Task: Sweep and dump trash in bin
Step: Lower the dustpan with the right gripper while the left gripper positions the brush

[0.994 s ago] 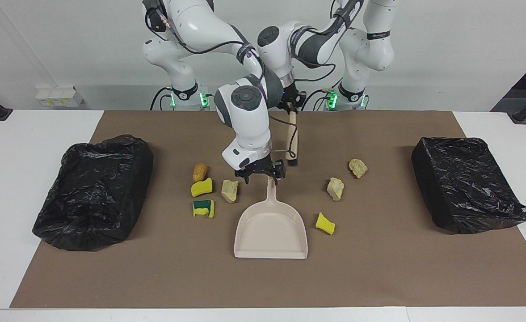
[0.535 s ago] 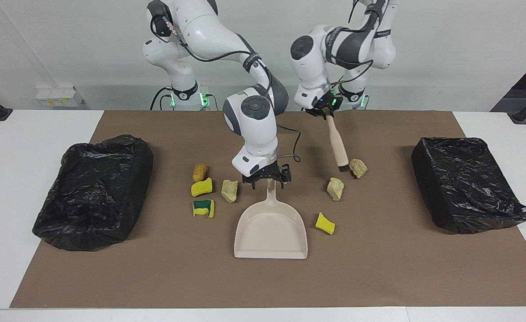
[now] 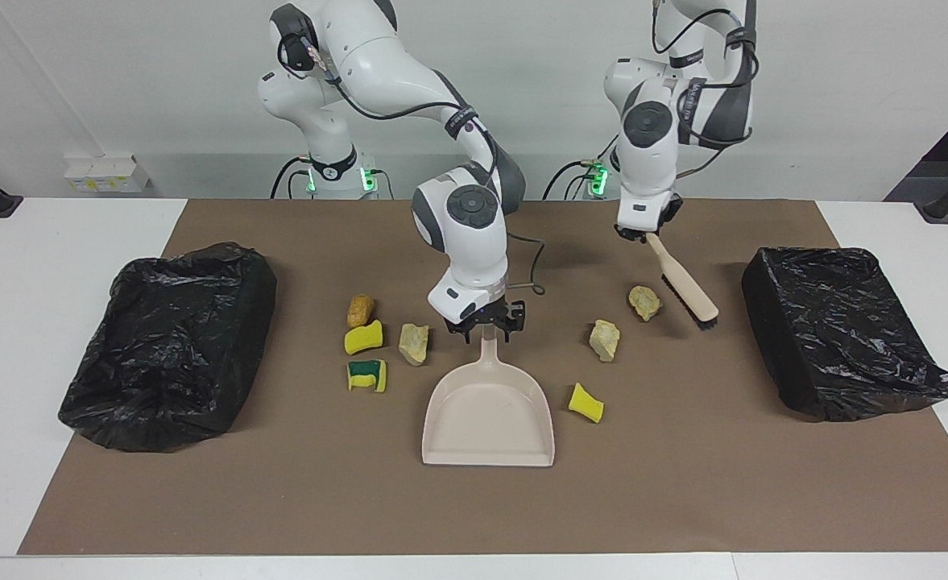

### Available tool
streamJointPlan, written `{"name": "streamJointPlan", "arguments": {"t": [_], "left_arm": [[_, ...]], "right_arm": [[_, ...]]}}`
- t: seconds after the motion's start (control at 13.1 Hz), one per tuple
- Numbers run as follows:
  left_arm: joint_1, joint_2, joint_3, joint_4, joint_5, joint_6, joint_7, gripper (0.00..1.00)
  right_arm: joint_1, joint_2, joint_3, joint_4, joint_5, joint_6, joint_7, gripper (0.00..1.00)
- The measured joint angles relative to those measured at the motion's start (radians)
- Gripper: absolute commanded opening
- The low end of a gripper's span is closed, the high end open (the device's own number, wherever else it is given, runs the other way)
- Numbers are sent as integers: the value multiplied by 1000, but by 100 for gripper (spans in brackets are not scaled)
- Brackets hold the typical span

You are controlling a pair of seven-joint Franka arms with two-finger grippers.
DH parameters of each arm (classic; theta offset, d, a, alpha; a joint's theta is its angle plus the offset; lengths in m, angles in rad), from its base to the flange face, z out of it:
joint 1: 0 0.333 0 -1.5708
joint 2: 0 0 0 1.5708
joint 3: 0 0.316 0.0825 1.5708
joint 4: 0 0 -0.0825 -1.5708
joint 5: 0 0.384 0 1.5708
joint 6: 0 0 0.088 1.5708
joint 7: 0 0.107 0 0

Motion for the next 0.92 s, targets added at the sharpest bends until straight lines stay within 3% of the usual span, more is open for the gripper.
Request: {"name": "streamJointPlan", "arguments": {"t": [0.23,0.46,0.61,0.92], "left_arm": [[82,0,-1,-18,0,48,2,0],[147,0,-1,-35,0,79,21,0],[155,0,-2,-47,0,91,22,0],[130,2,-22,-64,-12,103,39,0]], "right_arm": [[3,0,0,-1,-2,-11,-33,0],[0,-33,-4,0,-2,-14,-300,0],[-9,-112,-11,-33,-6,-40,-510,0],[-75,-318,-12,-204,-14,-107,-1008,0]]}}
